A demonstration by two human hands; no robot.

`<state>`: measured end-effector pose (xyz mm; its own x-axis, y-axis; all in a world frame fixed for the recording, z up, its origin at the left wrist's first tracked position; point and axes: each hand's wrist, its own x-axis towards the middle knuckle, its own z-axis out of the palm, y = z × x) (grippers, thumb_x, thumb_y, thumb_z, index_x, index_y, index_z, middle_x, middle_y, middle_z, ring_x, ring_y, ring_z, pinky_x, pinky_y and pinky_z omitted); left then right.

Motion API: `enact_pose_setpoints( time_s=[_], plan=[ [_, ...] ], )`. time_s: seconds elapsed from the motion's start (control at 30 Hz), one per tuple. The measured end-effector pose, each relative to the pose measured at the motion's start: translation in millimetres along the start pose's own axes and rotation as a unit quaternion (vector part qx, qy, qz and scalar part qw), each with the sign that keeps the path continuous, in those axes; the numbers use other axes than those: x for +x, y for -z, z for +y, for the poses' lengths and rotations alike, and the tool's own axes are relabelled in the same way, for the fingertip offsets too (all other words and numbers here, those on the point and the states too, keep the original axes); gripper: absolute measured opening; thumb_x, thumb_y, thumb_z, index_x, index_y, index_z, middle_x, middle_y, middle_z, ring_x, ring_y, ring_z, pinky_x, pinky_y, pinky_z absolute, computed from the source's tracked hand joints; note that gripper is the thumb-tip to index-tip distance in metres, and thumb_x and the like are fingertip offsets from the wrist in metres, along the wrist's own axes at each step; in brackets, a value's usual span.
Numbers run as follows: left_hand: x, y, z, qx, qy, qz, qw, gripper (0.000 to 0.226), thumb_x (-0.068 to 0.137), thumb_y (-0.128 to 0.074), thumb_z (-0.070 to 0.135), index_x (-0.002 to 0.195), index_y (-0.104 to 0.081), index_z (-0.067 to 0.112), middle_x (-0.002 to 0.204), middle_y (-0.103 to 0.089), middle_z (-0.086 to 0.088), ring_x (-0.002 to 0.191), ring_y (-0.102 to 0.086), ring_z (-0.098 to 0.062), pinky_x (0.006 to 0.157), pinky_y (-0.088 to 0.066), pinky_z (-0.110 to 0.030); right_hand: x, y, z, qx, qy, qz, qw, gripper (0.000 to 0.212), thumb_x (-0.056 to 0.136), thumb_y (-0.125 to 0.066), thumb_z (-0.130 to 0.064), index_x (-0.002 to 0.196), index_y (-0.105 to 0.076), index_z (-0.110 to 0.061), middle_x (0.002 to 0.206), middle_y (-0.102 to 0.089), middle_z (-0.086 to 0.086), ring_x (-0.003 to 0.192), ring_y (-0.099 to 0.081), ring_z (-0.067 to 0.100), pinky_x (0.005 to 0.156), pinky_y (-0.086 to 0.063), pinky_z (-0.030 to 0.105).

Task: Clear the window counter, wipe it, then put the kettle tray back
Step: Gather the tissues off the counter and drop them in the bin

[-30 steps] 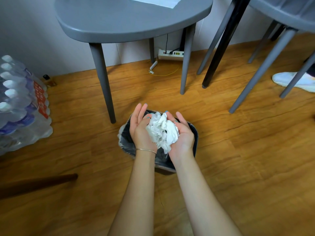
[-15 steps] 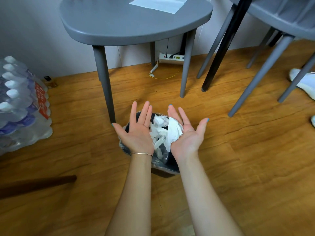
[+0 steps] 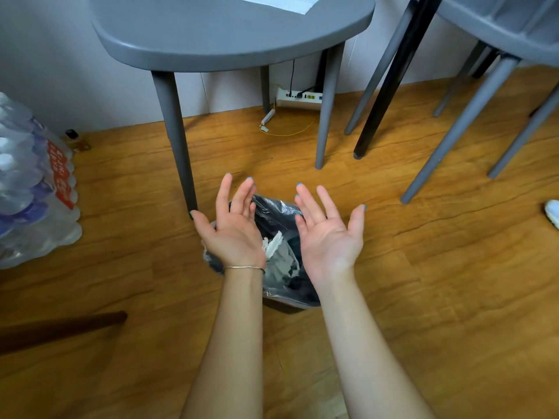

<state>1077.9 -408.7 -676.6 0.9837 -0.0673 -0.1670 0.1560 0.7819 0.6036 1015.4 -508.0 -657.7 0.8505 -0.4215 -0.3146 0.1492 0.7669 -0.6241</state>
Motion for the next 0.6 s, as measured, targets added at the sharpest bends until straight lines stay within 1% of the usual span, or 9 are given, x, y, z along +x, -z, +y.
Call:
enact_pose_setpoints(
  time_s=[0.07, 0.1, 0.17, 0.23, 0.3, 0.37, 0.43, 0.53, 0.6],
  plan=[
    [1, 0, -2, -0.002, 0.001, -0.003, 1.000, 0.079, 0.094, -0.004, 0.062, 0.136, -0.052, 0.014, 0.112, -0.070, -0.008, 0.117, -0.058, -0.017, 0.097, -0.036, -0.027, -4, -6, -3, 0.021, -0.012, -0.016, 1.000, 0.079, 0.095, -0.012, -0.067, 0.146, -0.036, -0.012, 0.122, -0.067, 0.015, 0.116, -0.063, 0.022, 0.095, -0.042, 0.041],
    [2, -1, -4, 0.000, -0.001, -0.005, 1.000, 0.079, 0.095, -0.003, 0.061, 0.136, -0.051, 0.014, 0.114, -0.069, -0.008, 0.121, -0.056, -0.017, 0.102, -0.033, -0.028, -7, -10, -3, 0.031, -0.021, -0.026, 0.999, 0.079, 0.095, -0.015, -0.068, 0.147, -0.034, -0.012, 0.122, -0.066, 0.017, 0.115, -0.063, 0.024, 0.092, -0.045, 0.042],
    [1, -4, -6, 0.004, -0.005, -0.014, 1.000, 0.078, 0.095, -0.003, 0.060, 0.138, -0.049, 0.013, 0.121, -0.066, -0.010, 0.128, -0.051, -0.017, 0.113, -0.025, -0.033, -13, -18, -1, 0.045, -0.044, -0.047, 0.997, 0.079, 0.094, -0.019, -0.069, 0.150, -0.026, -0.014, 0.124, -0.064, 0.021, 0.117, -0.062, 0.029, 0.091, -0.049, 0.044],
    [0, -8, -8, -0.006, -0.002, -0.021, 1.000, 0.078, 0.095, -0.006, 0.061, 0.138, -0.048, 0.012, 0.127, -0.063, -0.011, 0.133, -0.046, -0.021, 0.118, -0.019, -0.039, -18, -25, 4, 0.044, -0.069, -0.069, 0.994, 0.079, 0.093, -0.021, -0.071, 0.153, -0.017, -0.019, 0.126, -0.062, 0.023, 0.120, -0.059, 0.030, 0.091, -0.050, 0.044],
    [0, -11, -7, -0.018, 0.000, -0.022, 1.000, 0.077, 0.095, -0.009, 0.062, 0.138, -0.049, 0.012, 0.128, -0.063, -0.010, 0.134, -0.044, -0.024, 0.119, -0.017, -0.043, -20, -27, 10, 0.031, -0.076, -0.078, 0.994, 0.080, 0.092, -0.022, -0.070, 0.154, -0.009, -0.022, 0.128, -0.062, 0.022, 0.123, -0.058, 0.030, 0.091, -0.051, 0.044],
    [0, -12, -6, -0.028, -0.003, -0.018, 0.999, 0.077, 0.095, -0.009, 0.062, 0.138, -0.049, 0.013, 0.128, -0.063, -0.009, 0.133, -0.046, -0.022, 0.119, -0.017, -0.044, -20, -25, 13, 0.024, -0.070, -0.081, 0.994, 0.079, 0.092, -0.022, -0.069, 0.154, -0.005, -0.023, 0.127, -0.062, 0.022, 0.123, -0.057, 0.029, 0.090, -0.052, 0.043],
    [0, -12, -6, -0.053, -0.007, -0.010, 0.999, 0.077, 0.095, -0.009, 0.062, 0.137, -0.050, 0.013, 0.127, -0.063, -0.009, 0.131, -0.048, -0.018, 0.119, -0.018, -0.042, -18, -21, 14, 0.006, -0.055, -0.076, 0.996, 0.079, 0.092, -0.022, -0.068, 0.155, -0.002, -0.023, 0.126, -0.063, 0.022, 0.123, -0.058, 0.028, 0.088, -0.053, 0.041],
    [1, -13, -1, -0.081, -0.016, 0.003, 0.997, 0.076, 0.095, -0.008, 0.062, 0.138, -0.049, 0.014, 0.125, -0.065, -0.005, 0.128, -0.051, -0.014, 0.115, -0.024, -0.036, -15, -13, 16, -0.016, -0.040, -0.057, 0.997, 0.078, 0.095, -0.019, -0.066, 0.155, 0.001, -0.021, 0.125, -0.063, 0.022, 0.127, -0.054, 0.028, 0.095, -0.047, 0.045],
    [2, -14, 2, -0.091, -0.018, 0.004, 0.996, 0.076, 0.095, -0.008, 0.062, 0.139, -0.048, 0.015, 0.124, -0.066, -0.003, 0.126, -0.053, -0.012, 0.109, -0.030, -0.032, -13, -7, 15, -0.008, -0.036, -0.043, 0.998, 0.078, 0.096, -0.018, -0.066, 0.155, 0.001, -0.019, 0.125, -0.063, 0.023, 0.128, -0.053, 0.030, 0.098, -0.045, 0.046]
  ],
)
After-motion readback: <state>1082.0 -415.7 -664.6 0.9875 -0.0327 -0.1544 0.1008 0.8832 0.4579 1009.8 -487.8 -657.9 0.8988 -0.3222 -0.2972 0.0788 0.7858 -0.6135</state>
